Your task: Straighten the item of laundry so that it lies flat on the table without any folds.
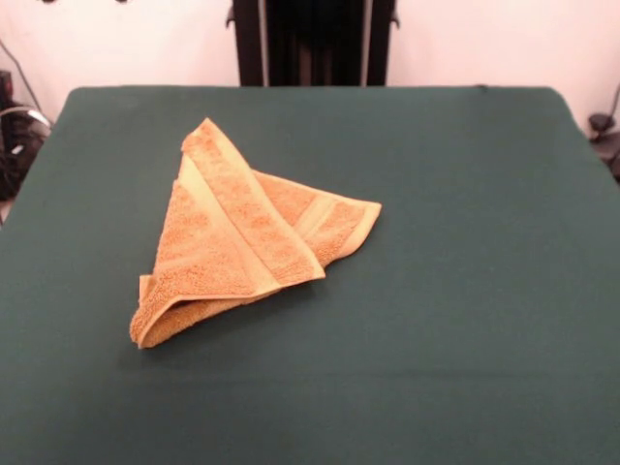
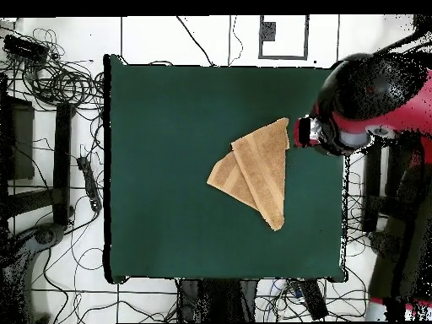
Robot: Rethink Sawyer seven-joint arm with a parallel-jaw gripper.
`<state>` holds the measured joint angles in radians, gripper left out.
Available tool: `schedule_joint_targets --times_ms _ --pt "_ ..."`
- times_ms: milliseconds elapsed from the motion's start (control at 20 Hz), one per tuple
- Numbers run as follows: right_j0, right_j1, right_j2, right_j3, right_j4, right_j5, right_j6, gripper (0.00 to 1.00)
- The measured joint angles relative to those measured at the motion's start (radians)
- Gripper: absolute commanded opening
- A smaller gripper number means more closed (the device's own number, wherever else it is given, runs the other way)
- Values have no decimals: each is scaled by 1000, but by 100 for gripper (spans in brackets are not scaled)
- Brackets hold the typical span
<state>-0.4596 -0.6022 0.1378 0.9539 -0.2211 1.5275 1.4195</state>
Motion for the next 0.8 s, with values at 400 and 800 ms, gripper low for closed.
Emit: schedule_joint_targets --times_ms 400,800 --pt "47 141 9 -180 -38 86 0 100" --pt "76 283 19 -337 -44 86 0 100"
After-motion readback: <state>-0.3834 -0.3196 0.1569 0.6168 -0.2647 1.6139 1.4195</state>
